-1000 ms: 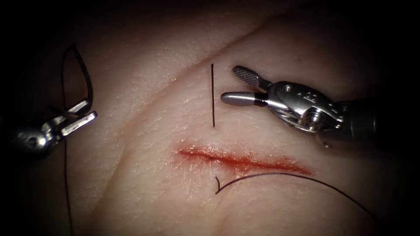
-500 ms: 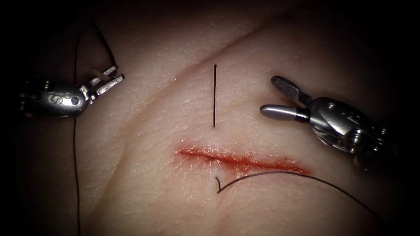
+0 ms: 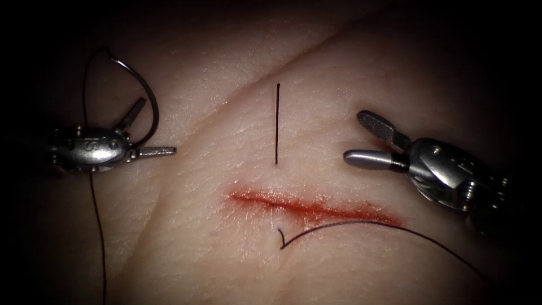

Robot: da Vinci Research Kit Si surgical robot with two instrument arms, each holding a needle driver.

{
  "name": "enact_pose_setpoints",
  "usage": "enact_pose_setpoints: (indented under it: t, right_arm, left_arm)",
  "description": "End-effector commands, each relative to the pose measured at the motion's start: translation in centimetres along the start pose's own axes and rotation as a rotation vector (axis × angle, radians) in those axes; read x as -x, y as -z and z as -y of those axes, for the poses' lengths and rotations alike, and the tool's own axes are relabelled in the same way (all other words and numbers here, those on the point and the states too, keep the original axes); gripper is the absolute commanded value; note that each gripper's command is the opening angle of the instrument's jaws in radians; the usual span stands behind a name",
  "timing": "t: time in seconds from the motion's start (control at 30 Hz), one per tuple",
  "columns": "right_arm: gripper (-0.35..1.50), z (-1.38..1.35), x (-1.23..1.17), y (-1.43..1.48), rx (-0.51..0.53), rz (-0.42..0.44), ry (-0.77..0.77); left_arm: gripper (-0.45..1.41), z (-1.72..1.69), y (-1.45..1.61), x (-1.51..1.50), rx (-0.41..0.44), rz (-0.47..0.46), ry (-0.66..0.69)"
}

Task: Wound Closure

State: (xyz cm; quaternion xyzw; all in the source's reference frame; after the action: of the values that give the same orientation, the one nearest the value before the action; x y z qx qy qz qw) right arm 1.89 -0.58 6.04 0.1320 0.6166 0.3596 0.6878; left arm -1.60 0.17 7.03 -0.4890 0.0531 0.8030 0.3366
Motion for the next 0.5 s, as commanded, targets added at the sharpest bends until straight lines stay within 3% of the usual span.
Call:
enact_pose_setpoints:
  t: [0.03,0.33,0.5]
  right_arm:
    - [1.43,0.02,0.11,-0.04,-0.002,0.0,0.002]
    - [1.41,0.04,0.18,-0.01,-0.005,-0.004,0.009]
    - [1.41,0.06,0.17,0.02,-0.01,-0.005,0.021]
  left_arm:
    - [1.23,-0.1,0.1,0.0,0.017,0.033,-0.006]
    - [1.23,-0.31,1.0,-0.12,0.096,0.16,-0.044]
    - [1.18,-0.45,1.24,-0.28,0.093,0.183,-0.042]
